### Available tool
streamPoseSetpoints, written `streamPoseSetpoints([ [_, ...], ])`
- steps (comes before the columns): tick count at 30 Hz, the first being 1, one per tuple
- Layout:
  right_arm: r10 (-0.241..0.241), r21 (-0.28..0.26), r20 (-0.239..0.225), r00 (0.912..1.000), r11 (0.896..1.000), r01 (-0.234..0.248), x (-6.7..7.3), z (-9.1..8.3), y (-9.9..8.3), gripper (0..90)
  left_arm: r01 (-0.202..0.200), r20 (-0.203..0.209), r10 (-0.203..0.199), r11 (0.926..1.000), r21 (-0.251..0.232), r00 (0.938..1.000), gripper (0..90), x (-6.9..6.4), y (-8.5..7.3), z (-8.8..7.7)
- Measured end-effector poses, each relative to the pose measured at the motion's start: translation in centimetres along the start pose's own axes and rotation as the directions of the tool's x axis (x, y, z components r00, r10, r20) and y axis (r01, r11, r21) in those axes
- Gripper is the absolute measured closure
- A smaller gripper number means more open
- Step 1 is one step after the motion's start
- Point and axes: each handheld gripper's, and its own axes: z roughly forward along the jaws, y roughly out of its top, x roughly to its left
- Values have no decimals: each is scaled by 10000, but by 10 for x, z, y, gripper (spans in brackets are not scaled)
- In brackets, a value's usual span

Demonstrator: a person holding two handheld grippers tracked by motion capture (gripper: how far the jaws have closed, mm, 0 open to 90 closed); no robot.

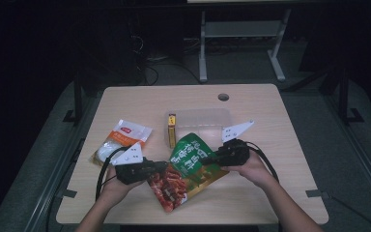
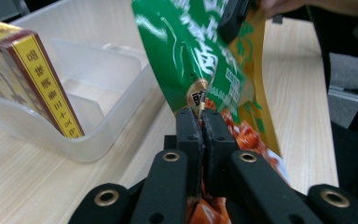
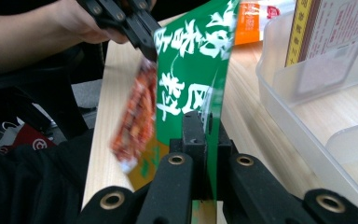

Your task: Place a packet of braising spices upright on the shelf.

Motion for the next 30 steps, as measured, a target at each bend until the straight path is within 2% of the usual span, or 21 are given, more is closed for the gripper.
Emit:
streamPoseSetpoints([
  [3, -72, -64, -42, 10000, 10000, 72, 1, -3, 1, 900, -23, -72, 23, 10000, 73, 10000, 847, -1, 0, 2],
  [6, -22, -161, -308, 9995, 9999, 17, 2, -7, 1, 900, 196, -366, -201, 9997, -157, 9991, 792, 2, 0, -1],
  [7, -69, -144, -285, 9996, 9999, 65, 3, -8, 1, 900, 310, -318, -317, 9993, -208, 9990, 772, 4, -1, -2],
  [9, -109, -240, -407, 9991, 9997, 99, 4, -10, 1, 900, 271, -472, -276, 9996, -106, 9985, 671, 5, -2, -2],
  [12, -207, -376, -496, 9986, 9991, 189, 6, -14, 2, 900, 265, -527, -273, 9995, -141, 9982, 581, 4, -2, -1],
  [16, -299, -614, -412, 9987, 9977, 274, 9, -23, 5, 900, 305, -697, -334, 9986, -425, 9970, 427, 3, -1, -7],
  [18, -334, -800, -327, 9989, 9963, 307, 10, -29, 7, 900, 273, -826, -315, 9983, -513, 9961, 379, 1, -2, -11],
  [20, -300, -932, -242, 9993, 9953, 276, 10, -37, 10, 900, 294, -893, -334, 9985, -462, 9954, 321, 1, -5, -15],
  [24, -233, -1136, 3, 9997, 9933, 232, 10, -48, 11, 900, 482, -1109, -493, 9988, -130, 9926, 285, 1, -16, -21],
  [30, -364, -1453, 280, 9989, 9886, 401, 15, -65, 17, 900, 704, -1182, -713, 9974, -124, 9904, 283, 6, -23, -24],
])
